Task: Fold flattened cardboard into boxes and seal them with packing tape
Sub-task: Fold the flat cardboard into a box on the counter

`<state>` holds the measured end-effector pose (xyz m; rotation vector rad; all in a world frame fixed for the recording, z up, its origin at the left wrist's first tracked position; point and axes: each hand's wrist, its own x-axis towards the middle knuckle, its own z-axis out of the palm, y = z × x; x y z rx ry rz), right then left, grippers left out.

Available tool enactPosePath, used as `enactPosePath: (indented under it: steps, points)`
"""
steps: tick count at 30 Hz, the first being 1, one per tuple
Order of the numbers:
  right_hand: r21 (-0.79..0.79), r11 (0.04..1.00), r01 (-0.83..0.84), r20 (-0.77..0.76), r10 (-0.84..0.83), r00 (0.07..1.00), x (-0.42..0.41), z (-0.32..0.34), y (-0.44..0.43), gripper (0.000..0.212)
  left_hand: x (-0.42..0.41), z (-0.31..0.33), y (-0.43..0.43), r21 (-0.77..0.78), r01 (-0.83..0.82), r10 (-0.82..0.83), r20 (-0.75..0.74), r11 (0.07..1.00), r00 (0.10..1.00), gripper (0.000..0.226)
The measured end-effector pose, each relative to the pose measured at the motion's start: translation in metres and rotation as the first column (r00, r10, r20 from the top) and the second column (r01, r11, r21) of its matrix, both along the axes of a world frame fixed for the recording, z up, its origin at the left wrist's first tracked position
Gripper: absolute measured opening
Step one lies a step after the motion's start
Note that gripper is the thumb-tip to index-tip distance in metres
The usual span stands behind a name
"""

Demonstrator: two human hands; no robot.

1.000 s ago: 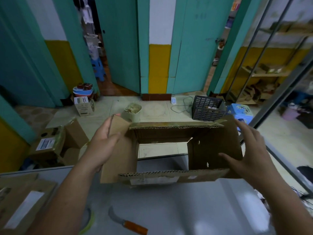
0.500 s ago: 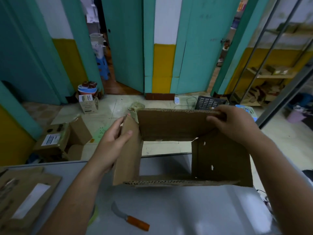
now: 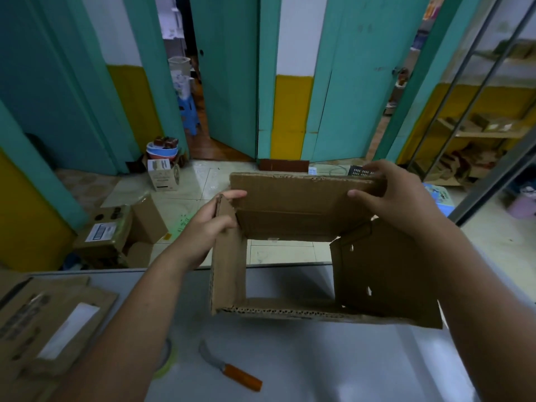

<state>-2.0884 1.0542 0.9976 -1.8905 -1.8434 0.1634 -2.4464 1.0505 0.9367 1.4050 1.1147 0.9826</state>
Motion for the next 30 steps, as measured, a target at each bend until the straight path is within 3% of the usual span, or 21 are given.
enactPosePath:
  steps: [3,5,7,9,10,12,15,17,19,21,24,25,27,30]
  points:
    - [0.249,0.967,-0.053,0.127,0.022,0.992,-0.01,-0.003,-0.022,0.063,0.004,0.0,0.003,-0.02,-0.034,0.035,0.045,0.999,0.998,0.058]
    - [0.286,0.927,-0.242,0.211,0.185,0.96,-0.02,-0.009,-0.042,0.051,0.004,-0.003,0.007,-0.013,-0.065,0.065,0.054,0.998,0.996,0.051]
    - [0.027,0.897,-0.441,0.204,0.427,0.881,-0.024,-0.021,-0.062,0.042,0.005,-0.005,0.012,-0.009,-0.088,0.089,0.048,0.996,0.995,0.044]
    - [-0.314,0.802,-0.508,0.056,0.55,0.833,-0.025,-0.036,-0.08,0.046,0.006,-0.006,0.017,-0.011,-0.105,0.105,0.032,0.994,0.994,0.034]
    - [-0.413,0.753,-0.513,-0.021,0.555,0.831,-0.023,-0.044,-0.088,0.047,0.007,-0.007,0.019,-0.005,-0.112,0.113,0.02,0.994,0.993,0.029]
    - [-0.463,0.713,-0.526,-0.142,0.526,0.838,-0.018,-0.058,-0.103,0.039,0.011,-0.008,0.021,0.013,-0.129,0.129,0.009,0.992,0.992,0.032]
    - [-0.416,0.747,-0.519,-0.2,0.482,0.853,-0.018,-0.066,-0.12,0.039,0.018,-0.012,0.024,0.05,-0.183,0.183,0.004,0.982,0.983,0.058]
    - [-0.388,0.778,-0.494,-0.184,0.46,0.869,-0.018,-0.069,-0.13,0.048,0.022,-0.018,0.027,0.083,-0.209,0.21,-0.003,0.974,0.978,0.063]
    - [-0.325,0.823,-0.466,-0.146,0.444,0.884,-0.02,-0.071,-0.139,0.045,0.028,-0.027,0.029,0.1,-0.241,0.237,0.046,0.965,0.97,0.068]
    - [-0.175,0.878,-0.446,-0.122,0.43,0.895,-0.018,-0.075,-0.146,0.029,0.032,-0.037,0.031,0.143,-0.264,0.259,0.054,0.954,0.964,0.06]
    - [0.137,0.916,-0.377,-0.061,0.387,0.92,-0.012,-0.087,-0.155,0.015,0.034,-0.048,0.032,0.197,-0.22,0.235,-0.056,0.956,0.97,0.035]
    - [0.224,0.912,-0.344,-0.046,0.363,0.931,-0.011,-0.092,-0.156,0.013,0.033,-0.051,0.032,0.22,-0.186,0.21,-0.09,0.958,0.974,0.038]
    - [0.35,0.896,-0.274,-0.027,0.302,0.953,-0.01,-0.098,-0.158,0.025,0.031,-0.057,0.032,0.287,-0.135,0.178,-0.128,0.948,0.976,0.056]
    - [0.439,0.886,-0.151,-0.004,0.17,0.985,-0.01,-0.101,-0.16,0.055,0.032,-0.062,0.033,0.327,-0.107,0.157,-0.129,0.939,0.979,0.066]
